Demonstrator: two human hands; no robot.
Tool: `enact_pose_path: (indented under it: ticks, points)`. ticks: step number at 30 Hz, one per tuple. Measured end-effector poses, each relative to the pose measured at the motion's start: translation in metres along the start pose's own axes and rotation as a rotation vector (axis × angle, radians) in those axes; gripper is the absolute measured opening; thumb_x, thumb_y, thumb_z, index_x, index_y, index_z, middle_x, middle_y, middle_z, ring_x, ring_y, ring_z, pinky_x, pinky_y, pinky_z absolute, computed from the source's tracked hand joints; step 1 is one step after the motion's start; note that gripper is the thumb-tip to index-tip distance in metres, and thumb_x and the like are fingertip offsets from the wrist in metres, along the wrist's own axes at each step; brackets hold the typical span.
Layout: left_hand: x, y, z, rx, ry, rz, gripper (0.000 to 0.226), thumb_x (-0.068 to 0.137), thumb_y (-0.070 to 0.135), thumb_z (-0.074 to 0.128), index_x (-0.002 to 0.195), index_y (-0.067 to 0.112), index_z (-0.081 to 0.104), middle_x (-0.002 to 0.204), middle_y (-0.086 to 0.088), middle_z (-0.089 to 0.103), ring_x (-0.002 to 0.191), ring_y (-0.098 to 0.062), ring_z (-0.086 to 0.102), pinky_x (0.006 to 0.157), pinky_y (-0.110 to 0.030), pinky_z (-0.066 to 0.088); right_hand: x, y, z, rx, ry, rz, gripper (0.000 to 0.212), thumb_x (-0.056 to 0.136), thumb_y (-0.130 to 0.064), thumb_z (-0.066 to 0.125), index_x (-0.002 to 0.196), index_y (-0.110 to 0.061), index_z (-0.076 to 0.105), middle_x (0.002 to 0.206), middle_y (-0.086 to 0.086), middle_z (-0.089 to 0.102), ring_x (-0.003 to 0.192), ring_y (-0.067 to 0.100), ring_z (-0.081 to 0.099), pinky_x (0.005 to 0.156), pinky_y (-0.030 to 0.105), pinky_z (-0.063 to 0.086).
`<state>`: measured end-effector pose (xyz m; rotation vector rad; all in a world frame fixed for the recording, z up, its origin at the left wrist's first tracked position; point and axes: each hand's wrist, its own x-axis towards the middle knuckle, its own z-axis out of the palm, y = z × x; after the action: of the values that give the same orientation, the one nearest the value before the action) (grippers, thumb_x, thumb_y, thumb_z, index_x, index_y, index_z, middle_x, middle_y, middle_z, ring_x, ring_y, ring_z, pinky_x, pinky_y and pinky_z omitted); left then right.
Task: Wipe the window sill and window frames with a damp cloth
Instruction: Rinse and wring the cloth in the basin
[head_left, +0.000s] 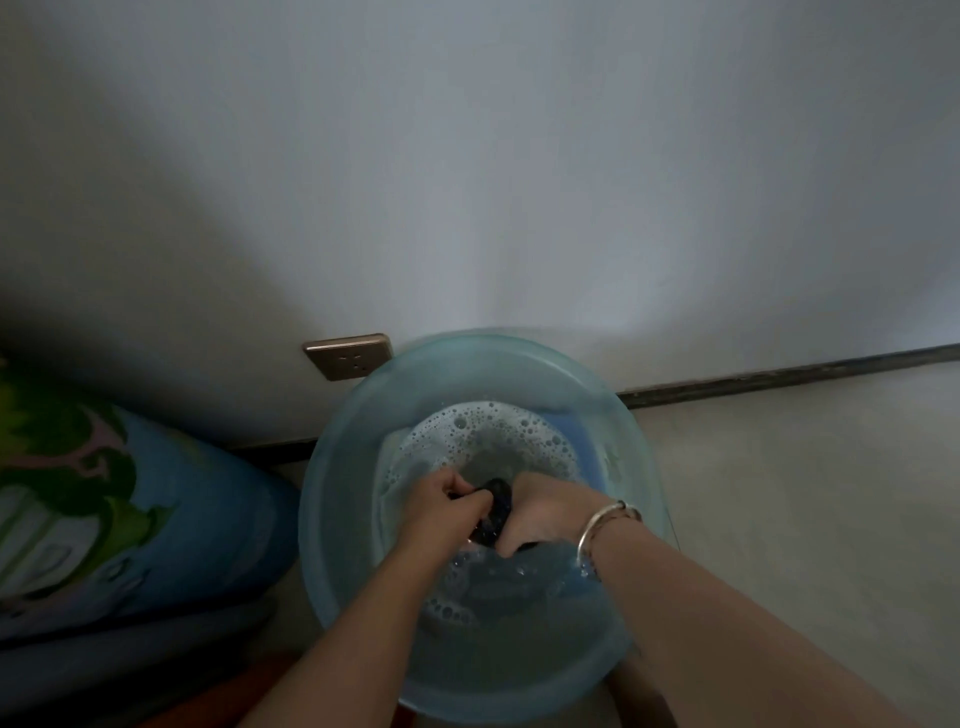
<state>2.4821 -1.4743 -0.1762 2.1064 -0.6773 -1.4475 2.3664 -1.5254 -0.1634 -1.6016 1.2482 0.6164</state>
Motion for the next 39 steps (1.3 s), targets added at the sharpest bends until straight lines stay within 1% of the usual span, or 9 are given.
enact_pose_path:
  ticks: [7,12,15,19,23,27,31,34,39]
  points:
    - [0.003,-0.002,0.010,-0.433,-0.051,-0.387,0.013,0.076,-0.002,0.058,0.087,0.005,0.057,0.082,-0.017,0.063,0.071,-0.026,0.062,0.042,-0.026,0.052,-0.004,-0.010,0.019,-0.389,0.443,-0.066,0.017,0.089,-0.010,0.055,0.102,-0.012,0.065,0.102,0.007,0.068,0.096,0.027,0.067,0.070,0.031,0.049]
    - [0.002,0.006,0.003,-0.608,-0.143,-0.417,0.023,0.076,-0.012,0.040,0.090,0.000,0.054,0.091,-0.019,0.060,0.083,-0.030,0.060,0.067,-0.040,0.057,-0.005,-0.009,0.016,-0.435,0.478,-0.131,0.024,0.091,-0.002,0.049,0.111,-0.011,0.058,0.112,0.010,0.061,0.101,0.030,0.063,0.075,0.037,0.050]
    - [-0.009,0.017,-0.003,-0.374,-0.195,-0.149,0.028,0.083,-0.017,0.042,0.096,0.004,0.056,0.102,-0.018,0.058,0.089,-0.029,0.060,0.066,-0.030,0.055,-0.006,-0.004,0.005,-0.130,0.311,-0.022,0.020,0.084,-0.004,0.058,0.103,-0.008,0.062,0.091,0.011,0.064,0.085,0.027,0.063,0.067,0.033,0.049]
    - [-0.024,0.012,-0.018,-0.007,-0.304,0.270,0.062,0.076,-0.015,0.059,0.125,0.022,0.049,0.111,0.006,0.053,0.089,-0.015,0.060,0.065,-0.016,0.052,-0.004,0.007,-0.016,0.254,-0.097,0.120,0.012,0.071,-0.003,0.061,0.079,-0.007,0.052,0.055,0.007,0.041,0.049,0.017,0.039,0.050,0.026,0.033]
    - [-0.022,0.003,-0.021,0.586,-0.397,0.652,0.085,0.074,-0.002,0.068,0.143,0.030,0.031,0.133,0.011,0.035,0.118,-0.005,0.043,0.096,-0.007,0.036,-0.014,0.010,-0.019,0.469,-0.368,0.147,0.022,0.078,-0.003,0.063,0.087,-0.011,0.044,0.060,0.004,0.035,0.046,0.009,0.029,0.046,0.019,0.024]
    - [-0.029,0.014,-0.018,0.974,-0.179,0.822,0.048,0.080,0.022,0.066,0.123,0.026,0.046,0.116,0.004,0.046,0.101,-0.019,0.055,0.077,-0.029,0.046,-0.023,0.004,-0.011,0.668,-0.499,0.093,0.027,0.087,0.002,0.057,0.074,-0.014,0.041,0.060,0.001,0.041,0.037,0.003,0.028,0.037,0.013,0.020]
    - [-0.033,0.029,-0.012,1.307,-0.082,0.747,0.017,0.087,0.024,0.059,0.104,0.021,0.059,0.105,-0.002,0.064,0.097,-0.024,0.064,0.070,-0.031,0.044,-0.016,-0.001,-0.001,0.497,-0.316,0.083,0.028,0.072,-0.003,0.064,0.065,-0.016,0.041,0.059,0.003,0.039,0.042,0.010,0.029,0.045,0.021,0.023]
    - [-0.026,0.028,-0.011,1.404,-0.106,0.603,0.018,0.088,0.023,0.056,0.103,0.021,0.065,0.103,-0.004,0.069,0.097,-0.026,0.066,0.076,-0.033,0.050,-0.012,-0.009,0.007,0.198,-0.038,0.033,0.025,0.068,-0.008,0.070,0.056,-0.013,0.048,0.049,0.001,0.045,0.042,0.013,0.042,0.048,0.024,0.037]
    - [-0.018,0.014,-0.008,1.204,-0.163,0.400,0.017,0.080,0.021,0.059,0.090,0.013,0.071,0.093,-0.008,0.071,0.086,-0.026,0.067,0.066,-0.028,0.046,-0.008,-0.015,0.020,-0.182,0.248,-0.038,0.006,0.084,-0.007,0.063,0.089,-0.007,0.063,0.092,0.009,0.067,0.089,0.026,0.066,0.076,0.031,0.054]
